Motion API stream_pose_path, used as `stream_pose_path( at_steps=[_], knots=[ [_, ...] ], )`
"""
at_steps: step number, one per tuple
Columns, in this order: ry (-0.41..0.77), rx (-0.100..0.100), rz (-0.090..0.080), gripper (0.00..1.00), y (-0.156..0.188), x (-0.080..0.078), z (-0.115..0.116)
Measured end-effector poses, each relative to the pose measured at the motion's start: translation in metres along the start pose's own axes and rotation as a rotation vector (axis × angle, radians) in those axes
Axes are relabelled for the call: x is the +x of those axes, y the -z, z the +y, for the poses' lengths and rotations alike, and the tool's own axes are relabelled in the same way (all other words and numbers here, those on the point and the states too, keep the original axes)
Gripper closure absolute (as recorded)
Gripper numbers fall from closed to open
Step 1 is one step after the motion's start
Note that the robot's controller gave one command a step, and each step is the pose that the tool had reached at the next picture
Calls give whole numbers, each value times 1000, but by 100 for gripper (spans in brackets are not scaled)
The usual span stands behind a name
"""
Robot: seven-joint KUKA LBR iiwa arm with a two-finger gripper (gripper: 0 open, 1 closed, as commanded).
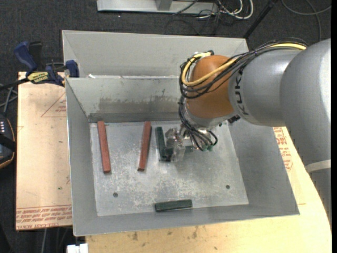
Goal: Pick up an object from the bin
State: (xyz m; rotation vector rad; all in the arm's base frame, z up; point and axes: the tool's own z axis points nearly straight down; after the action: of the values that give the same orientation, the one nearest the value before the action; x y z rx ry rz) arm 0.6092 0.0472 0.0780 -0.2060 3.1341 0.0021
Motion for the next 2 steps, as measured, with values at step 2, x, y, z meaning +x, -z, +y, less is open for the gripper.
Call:
stream_pose_path(
  at_steps=[2],
  knots=[
    [40,1,-4,100,143,-12,25]
  ],
)
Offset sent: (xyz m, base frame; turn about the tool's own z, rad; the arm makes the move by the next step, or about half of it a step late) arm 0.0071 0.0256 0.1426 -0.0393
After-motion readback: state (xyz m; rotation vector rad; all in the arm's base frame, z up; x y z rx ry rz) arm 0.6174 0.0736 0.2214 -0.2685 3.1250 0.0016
